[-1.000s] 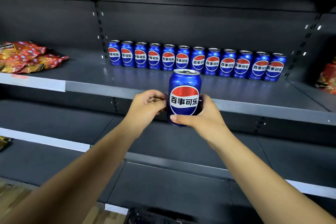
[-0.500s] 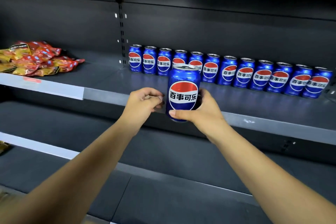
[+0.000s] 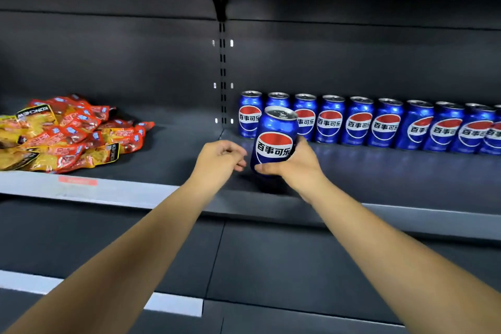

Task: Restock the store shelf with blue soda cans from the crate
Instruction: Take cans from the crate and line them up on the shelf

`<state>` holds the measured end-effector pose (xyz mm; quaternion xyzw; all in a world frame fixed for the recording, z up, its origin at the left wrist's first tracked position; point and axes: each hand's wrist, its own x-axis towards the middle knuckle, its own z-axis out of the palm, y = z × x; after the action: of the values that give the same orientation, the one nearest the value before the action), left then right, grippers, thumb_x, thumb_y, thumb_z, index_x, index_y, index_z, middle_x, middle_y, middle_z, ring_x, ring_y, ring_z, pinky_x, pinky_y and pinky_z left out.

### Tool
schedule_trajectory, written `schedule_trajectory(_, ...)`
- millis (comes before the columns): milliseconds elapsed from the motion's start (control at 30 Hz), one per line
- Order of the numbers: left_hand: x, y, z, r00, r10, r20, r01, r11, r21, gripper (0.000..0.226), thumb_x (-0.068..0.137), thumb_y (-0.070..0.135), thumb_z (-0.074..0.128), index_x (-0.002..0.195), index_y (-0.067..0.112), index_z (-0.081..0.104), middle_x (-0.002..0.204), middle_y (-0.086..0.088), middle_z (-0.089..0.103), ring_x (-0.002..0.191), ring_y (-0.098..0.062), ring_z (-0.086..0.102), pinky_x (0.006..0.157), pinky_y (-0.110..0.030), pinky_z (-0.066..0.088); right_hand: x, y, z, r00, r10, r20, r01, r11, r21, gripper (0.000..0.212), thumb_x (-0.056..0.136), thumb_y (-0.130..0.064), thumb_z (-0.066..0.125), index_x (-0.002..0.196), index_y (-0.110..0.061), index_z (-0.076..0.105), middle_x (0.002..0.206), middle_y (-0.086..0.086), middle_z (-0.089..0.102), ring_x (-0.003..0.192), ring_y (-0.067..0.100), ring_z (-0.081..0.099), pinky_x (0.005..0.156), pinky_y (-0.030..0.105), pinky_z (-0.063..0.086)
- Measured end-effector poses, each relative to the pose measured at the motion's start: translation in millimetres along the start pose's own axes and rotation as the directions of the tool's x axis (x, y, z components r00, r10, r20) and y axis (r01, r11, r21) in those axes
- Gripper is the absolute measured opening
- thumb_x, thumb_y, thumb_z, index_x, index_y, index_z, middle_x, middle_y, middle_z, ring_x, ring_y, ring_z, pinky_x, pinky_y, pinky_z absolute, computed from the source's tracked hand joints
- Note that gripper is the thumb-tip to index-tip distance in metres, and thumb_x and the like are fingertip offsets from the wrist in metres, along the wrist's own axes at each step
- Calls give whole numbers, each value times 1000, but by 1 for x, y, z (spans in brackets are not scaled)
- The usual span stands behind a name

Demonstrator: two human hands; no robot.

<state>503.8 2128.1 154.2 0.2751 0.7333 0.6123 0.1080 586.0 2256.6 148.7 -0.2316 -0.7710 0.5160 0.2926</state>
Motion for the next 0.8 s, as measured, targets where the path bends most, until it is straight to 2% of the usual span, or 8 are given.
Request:
schedule_trajectory(100,27,-5,-12,997,-33,74,32,999,11,15,90,4,49,89,11,62,76,-3,63,64,-8,57,49,-6,41,26,0,19,1000,24,-3,-24,999,-31,83,50,-9,91,120,-10,46,114,1,64,107,17,59,96,34,47)
schedule_trajectory(167,44,-9,-16,990,-76,118,75,997,13,12,90,7,52,97,15,59,78,0,63,68,-8,57,59,-15,44,41,2,29,999,39,12,-39,998,-50,82,51,-7,90,120,-10,46,112,-1,64,106,16,59,94,30,47)
schedule_trajectory(233,63,-16,-19,985,-101,141,102,995,-1,18,90,5,52,104,17,55,80,2,61,73,-8,56,65,-21,41,55,7,38,999,49,21,-48,998,-51,80,51,-5,90,119,-11,47,111,-1,64,106,16,60,94,31,48)
schedule_trajectory(333,85,-23,-21,981,-104,165,110,994,-26,25,89,-1,51,105,17,53,79,5,58,74,-5,54,65,-20,41,74,13,46,997,69,25,-68,997,-37,74,53,0,87,114,-12,48,109,0,65,104,16,60,93,30,48)
schedule_trajectory(467,104,-30,-14,987,-78,142,86,995,-54,23,88,-3,52,94,18,56,77,8,58,70,-2,54,57,-12,42,91,18,49,994,82,66,-80,996,-26,63,61,5,82,109,-17,47,97,-10,62,98,10,59,80,13,46)
schedule_trajectory(567,116,-39,-9,995,-39,97,43,998,-39,22,86,-3,53,90,19,59,75,7,61,70,-3,56,61,-17,42,96,22,50,992,74,107,-69,996,-50,58,69,2,78,114,-18,48,99,-12,59,95,5,54,64,1,41)
schedule_trajectory(733,118,-49,-7,990,28,140,-27,1000,-12,40,86,-4,52,85,36,60,81,17,64,76,2,59,69,-16,43,101,35,55,997,26,69,-16,990,-139,69,76,-11,76,135,-20,42,115,-12,55,112,8,50,86,13,33)
schedule_trajectory(800,120,-52,-6,988,44,149,-47,999,19,45,85,-4,52,86,40,60,84,17,65,78,-6,62,77,-22,48,100,36,55,998,9,65,3,983,-183,76,78,-14,75,142,-21,34,118,-10,53,117,8,47,87,13,31)
